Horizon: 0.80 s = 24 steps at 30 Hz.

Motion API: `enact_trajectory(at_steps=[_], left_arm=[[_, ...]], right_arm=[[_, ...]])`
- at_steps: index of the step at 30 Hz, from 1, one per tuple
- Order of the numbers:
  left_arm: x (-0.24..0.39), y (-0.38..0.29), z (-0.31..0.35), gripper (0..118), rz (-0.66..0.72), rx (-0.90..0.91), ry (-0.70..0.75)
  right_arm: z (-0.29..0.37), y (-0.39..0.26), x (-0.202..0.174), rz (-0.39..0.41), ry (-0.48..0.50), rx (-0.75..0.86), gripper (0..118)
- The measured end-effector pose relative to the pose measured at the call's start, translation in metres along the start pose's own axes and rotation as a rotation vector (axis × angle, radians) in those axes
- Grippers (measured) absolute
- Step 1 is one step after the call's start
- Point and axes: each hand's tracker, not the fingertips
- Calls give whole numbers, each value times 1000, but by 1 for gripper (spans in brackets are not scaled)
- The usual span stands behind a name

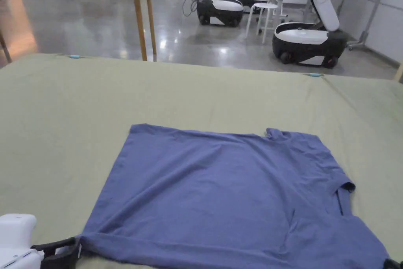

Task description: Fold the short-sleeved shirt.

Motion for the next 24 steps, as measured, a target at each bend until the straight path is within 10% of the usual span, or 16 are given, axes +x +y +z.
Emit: enact_trajectory(at_steps=[1, 2, 7, 9, 10, 11, 15, 17, 19, 24], left_arm=[[-2, 0, 3, 37, 14, 15, -1], [-3, 0, 3, 0, 20, 13, -10], [1, -8, -4, 0, 11, 8, -31], [-1, 3, -9, 34, 10, -9, -38], [-1, 4, -14, 94, 15, -17, -39], [0, 5, -19, 118, 16, -41, -40], [11, -15, -35, 111, -36, -96, -26], [2, 2, -49, 93, -31, -95, -32], [4, 4, -55, 40, -36, -120, -39], [21, 8, -53, 4, -23, -137, -108]], right_arm=[[2, -1, -2, 9, -50, 15, 3], [4, -3, -1, 6, -73, 42, 1], [5, -8, 9, -50, -9, 22, 1], [4, -9, 9, -41, -10, 15, 1], [2, -12, 13, -43, -8, 11, 1], [1, -13, 15, -47, 4, 2, 1], [-3, -17, 20, -55, 19, -12, 1], [-7, -18, 23, -59, 24, -26, 1], [-13, -22, 25, -63, 29, -45, 1], [-16, -24, 23, -55, 49, -82, 1]])
